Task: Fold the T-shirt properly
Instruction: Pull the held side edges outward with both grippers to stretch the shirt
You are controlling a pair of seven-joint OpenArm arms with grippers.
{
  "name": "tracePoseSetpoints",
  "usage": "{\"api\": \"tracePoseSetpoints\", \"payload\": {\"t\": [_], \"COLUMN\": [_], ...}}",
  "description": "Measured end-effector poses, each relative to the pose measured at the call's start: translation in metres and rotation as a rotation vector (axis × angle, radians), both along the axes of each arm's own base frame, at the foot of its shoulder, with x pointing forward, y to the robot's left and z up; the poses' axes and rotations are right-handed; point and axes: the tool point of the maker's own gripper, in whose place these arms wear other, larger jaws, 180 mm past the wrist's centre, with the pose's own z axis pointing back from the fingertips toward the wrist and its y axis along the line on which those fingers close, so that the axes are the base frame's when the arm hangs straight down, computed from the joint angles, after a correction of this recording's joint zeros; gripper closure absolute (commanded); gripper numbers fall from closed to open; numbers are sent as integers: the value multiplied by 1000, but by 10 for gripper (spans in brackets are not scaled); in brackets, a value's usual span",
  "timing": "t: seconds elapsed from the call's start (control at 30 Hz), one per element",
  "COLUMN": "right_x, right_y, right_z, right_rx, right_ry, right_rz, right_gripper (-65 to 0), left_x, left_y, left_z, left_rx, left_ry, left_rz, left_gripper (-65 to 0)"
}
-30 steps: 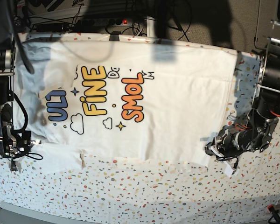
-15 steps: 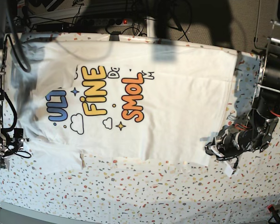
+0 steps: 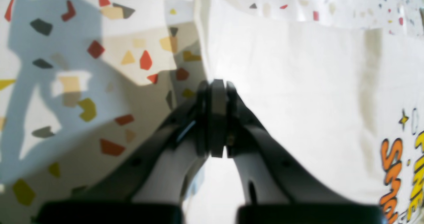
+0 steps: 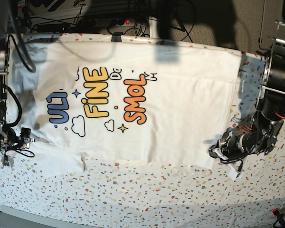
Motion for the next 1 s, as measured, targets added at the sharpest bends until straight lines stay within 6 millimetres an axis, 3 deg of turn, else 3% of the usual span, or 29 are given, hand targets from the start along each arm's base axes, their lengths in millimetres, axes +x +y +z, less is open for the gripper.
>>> {"api": "tracePoseSetpoints", "payload": {"t": [0.13,0.3,0.37,0.53,0.57,0.8,1.0], "right_x": [-8,0,2,4,3,-1,6], "right_y": [7,26,30,37,34,24,15], "right_z": [-24,-33,-34,-37,-37,-34,-15], "right_rx": [35,51,31,20,3,-39,-76], "right_ry": [27,18,20,32,39,55,30], "right_rz": [-14,52,72,101,107,110,120], "right_gripper": [-411,-407,-340,-33,0,0,0], "left_x": [0,0,0,0,0,0,-1], "left_y": [0,0,0,0,0,0,-2], "left_z": [0,0,0,0,0,0,0], "left_rx": [-2,0,0,0,0,0,-1], "left_ry": [-1,0,-1,-1,-1,-1,3], "left_rz": [1,-1,-1,-1,-1,0,-5], "left_gripper": [0,0,0,0,0,0,0]}}
